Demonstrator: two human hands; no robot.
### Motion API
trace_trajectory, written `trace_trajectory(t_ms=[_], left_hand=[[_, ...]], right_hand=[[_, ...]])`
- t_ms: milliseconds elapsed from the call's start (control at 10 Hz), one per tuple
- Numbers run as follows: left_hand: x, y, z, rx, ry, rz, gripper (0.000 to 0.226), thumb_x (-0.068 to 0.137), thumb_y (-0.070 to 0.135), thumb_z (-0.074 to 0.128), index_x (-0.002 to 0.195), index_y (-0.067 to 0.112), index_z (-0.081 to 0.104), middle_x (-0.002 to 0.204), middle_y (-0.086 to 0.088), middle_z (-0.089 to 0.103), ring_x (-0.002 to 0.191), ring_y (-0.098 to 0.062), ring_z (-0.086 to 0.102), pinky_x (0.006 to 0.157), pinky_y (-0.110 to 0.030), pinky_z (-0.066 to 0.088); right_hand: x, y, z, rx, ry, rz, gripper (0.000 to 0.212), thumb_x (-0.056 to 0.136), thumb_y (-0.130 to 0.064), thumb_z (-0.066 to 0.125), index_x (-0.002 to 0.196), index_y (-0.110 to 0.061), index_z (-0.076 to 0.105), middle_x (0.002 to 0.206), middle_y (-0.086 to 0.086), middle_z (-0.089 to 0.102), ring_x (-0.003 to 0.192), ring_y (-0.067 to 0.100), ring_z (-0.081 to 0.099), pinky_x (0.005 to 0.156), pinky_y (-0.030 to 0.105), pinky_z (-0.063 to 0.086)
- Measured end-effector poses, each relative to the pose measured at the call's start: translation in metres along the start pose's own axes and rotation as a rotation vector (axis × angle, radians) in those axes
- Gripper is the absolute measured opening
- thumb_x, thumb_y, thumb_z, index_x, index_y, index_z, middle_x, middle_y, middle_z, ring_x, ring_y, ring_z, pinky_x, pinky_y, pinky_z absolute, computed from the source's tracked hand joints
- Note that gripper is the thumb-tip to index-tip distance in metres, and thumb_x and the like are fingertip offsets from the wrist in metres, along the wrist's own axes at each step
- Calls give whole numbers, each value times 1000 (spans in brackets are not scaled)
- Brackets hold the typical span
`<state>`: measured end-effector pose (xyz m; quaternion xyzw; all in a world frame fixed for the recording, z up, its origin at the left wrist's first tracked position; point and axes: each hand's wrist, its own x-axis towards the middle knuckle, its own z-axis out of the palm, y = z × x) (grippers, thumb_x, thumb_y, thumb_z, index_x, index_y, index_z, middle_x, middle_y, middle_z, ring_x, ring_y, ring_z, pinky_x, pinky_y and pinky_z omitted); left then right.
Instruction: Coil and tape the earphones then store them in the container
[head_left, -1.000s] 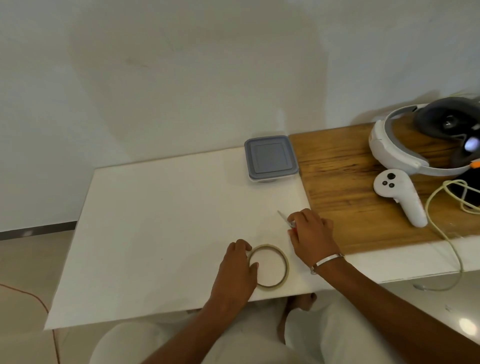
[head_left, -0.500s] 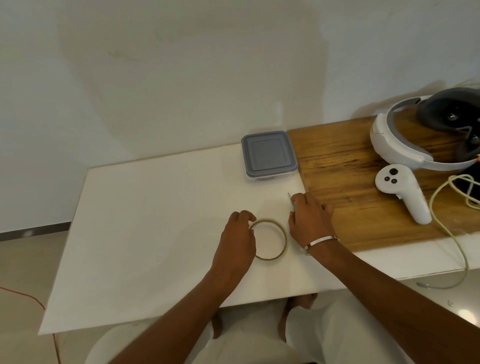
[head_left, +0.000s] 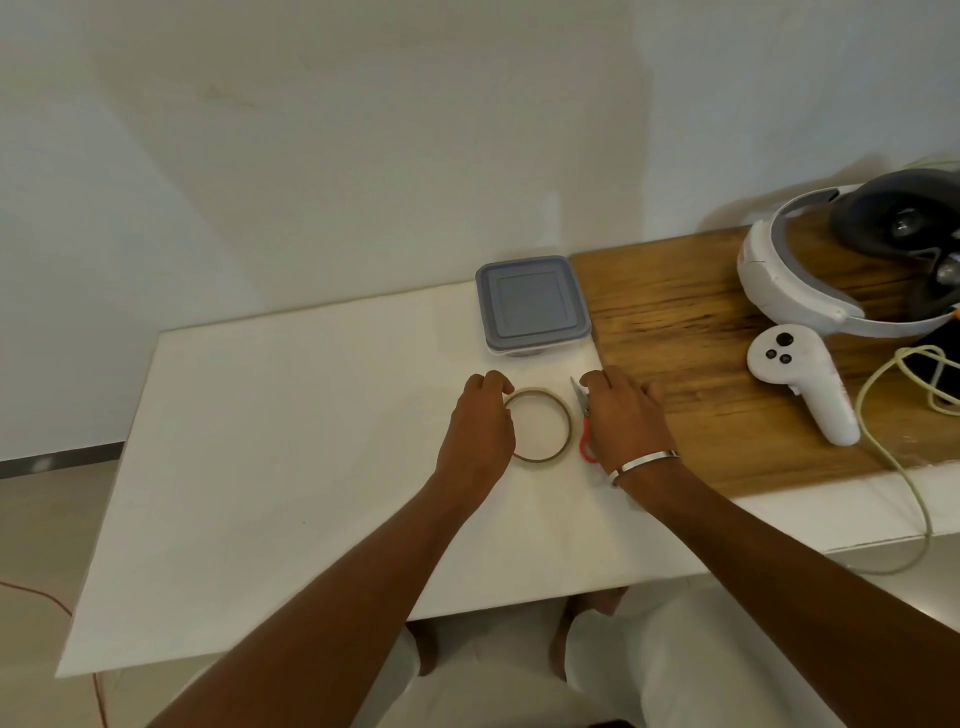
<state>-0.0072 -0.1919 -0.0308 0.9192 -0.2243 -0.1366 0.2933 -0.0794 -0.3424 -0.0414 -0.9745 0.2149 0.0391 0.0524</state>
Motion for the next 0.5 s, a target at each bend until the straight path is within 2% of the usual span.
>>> trace_trajectory(t_ms=[300,500], left_hand=[[-5,-7,5,1,-12,-11,18,96,15,53,114,11,54,113,-6,56,94,-19,57,81,-29,51],[-8,-14,5,19,61,20,18,99,18,46,111,9,56,110,-5,57,99,-19,56,83,-29,50]], right_hand=[[7,0,4,60,-32,-27,53,75,-5,66,124,-15,48,124,6,49,111,23,51,96,36,37],[5,-6,7,80,55,-60,43,82,-2,52,124,-14,49,125,9,46,112,27,45,94,38,37]])
